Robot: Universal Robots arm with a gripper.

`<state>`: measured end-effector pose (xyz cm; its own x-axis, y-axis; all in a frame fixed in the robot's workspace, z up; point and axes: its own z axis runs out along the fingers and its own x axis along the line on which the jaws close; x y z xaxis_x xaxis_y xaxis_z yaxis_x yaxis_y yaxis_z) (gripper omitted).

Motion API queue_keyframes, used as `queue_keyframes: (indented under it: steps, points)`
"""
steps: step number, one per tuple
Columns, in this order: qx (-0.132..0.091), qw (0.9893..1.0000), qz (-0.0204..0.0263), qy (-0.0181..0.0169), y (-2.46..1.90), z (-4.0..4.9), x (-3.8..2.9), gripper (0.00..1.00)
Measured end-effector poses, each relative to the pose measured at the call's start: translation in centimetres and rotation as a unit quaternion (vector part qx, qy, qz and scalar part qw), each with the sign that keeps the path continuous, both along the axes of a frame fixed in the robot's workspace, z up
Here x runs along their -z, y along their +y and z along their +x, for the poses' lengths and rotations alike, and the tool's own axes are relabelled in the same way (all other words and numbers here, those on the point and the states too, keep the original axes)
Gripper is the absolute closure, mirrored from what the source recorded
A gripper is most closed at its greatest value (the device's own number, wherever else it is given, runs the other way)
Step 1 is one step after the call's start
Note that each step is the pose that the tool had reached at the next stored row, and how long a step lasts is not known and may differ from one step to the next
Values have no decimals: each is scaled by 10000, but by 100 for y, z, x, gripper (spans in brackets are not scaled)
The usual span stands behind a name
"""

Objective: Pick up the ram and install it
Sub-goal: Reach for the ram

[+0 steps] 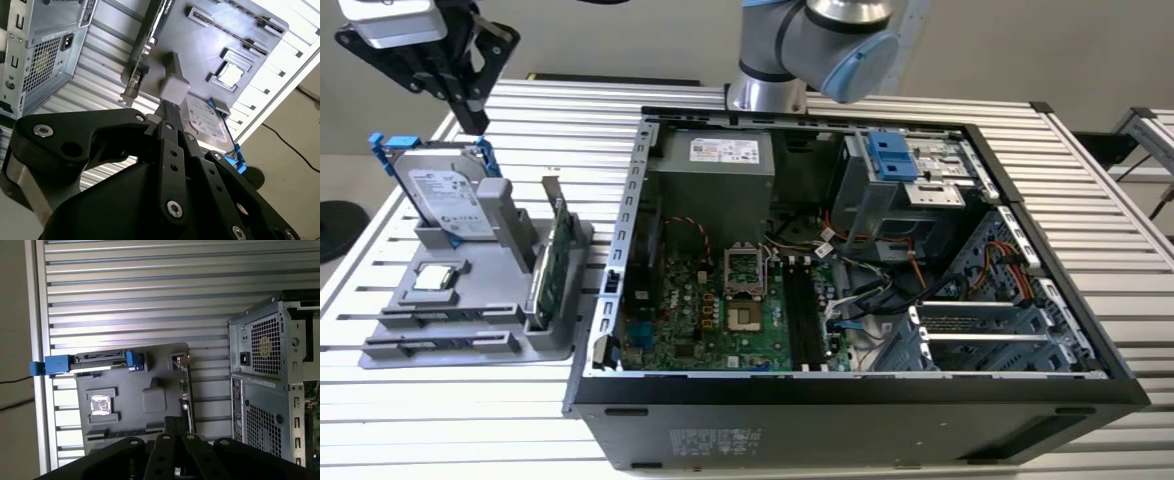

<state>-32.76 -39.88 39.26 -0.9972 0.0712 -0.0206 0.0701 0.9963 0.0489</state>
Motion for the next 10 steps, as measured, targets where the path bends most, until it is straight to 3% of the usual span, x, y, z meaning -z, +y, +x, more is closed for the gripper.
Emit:
queue_keyframes:
  steps: [10]
  points:
    - [0, 10000, 0, 0, 0, -95, 0, 100]
